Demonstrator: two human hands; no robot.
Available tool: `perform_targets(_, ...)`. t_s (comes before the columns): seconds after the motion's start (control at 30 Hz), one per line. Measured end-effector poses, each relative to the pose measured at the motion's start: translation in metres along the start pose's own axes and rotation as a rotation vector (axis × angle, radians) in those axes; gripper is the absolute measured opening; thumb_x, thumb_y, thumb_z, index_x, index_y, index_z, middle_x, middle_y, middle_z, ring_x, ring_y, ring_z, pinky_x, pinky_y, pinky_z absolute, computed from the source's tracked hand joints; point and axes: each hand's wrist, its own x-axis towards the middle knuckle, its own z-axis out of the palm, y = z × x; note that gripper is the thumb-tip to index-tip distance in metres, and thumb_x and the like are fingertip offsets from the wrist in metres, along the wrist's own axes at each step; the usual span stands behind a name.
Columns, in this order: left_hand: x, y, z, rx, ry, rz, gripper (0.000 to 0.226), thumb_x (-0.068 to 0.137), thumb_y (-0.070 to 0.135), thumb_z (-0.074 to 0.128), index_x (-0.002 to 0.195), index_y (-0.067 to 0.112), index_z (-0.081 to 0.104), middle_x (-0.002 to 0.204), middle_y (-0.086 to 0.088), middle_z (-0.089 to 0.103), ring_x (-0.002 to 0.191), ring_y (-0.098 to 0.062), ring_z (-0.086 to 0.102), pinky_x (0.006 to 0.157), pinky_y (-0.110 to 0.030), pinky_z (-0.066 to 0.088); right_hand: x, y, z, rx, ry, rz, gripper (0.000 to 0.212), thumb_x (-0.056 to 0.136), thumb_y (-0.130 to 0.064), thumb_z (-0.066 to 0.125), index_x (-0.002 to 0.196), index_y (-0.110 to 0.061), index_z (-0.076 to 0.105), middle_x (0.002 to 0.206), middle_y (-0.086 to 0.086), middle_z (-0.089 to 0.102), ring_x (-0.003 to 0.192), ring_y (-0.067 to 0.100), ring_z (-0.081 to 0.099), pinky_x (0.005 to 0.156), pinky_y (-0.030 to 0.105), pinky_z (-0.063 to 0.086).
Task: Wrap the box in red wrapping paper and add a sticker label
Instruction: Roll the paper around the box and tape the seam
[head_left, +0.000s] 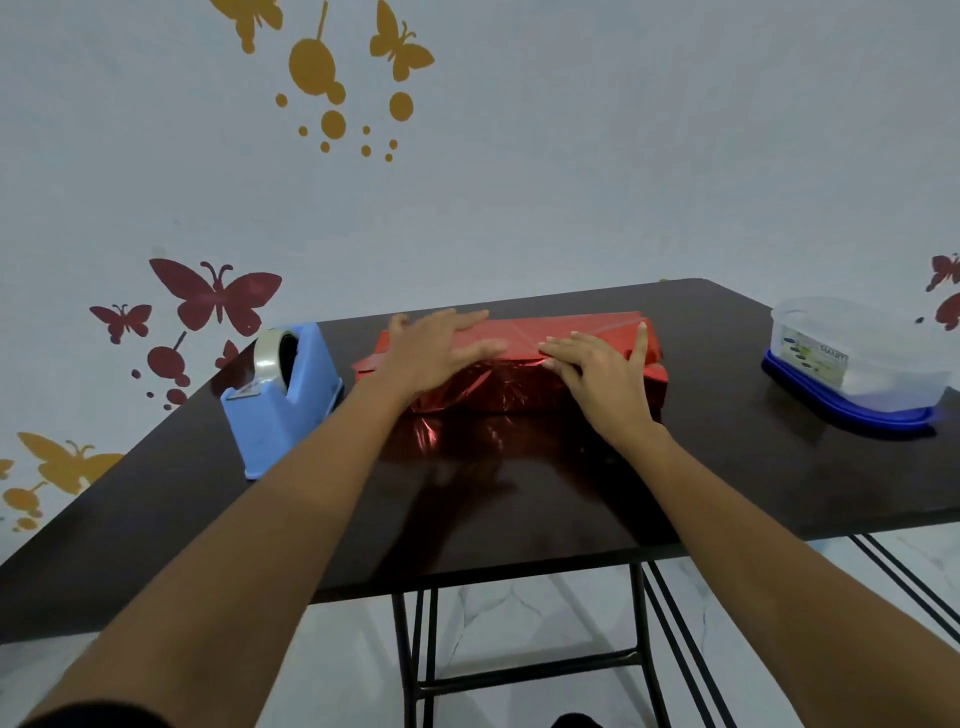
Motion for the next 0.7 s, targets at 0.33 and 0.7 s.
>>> perform_targets(0.33,-0.016,0.065,0.024,0.477,0.101,-0.135,0.052,0.093,0.058,0.039,0.104,0.014,0.063,0.108,-0.009,0.067,0.103,-0.029,0.061,0.099,-0.043,0.032,0.004,-0.005,0.0,0.294,0.086,0.277,0.058,0.099,-0.044,0.034,0.15,-0.026,0.013,0.158,-0.005,0.007,0.146,0.011,-0.001,0.111,0.046,-0.016)
perform_targets(0.7,-0.001,-0.015,-0.01,-0.688,-0.421,-0.561,0.053,0.086,0.053,0.058,0.116,0.01,0.063,0.117,-0.008,0.064,0.102,-0.025,0.061,0.094,-0.04,0.048,0.021,-0.009,-0.011,1.057,-0.316,0.937,0.068,0.094,-0.052,0.043,0.139,-0.002,0.035,0.139,0.017,0.045,0.124,0.034,0.047,0.098,0.044,0.043)
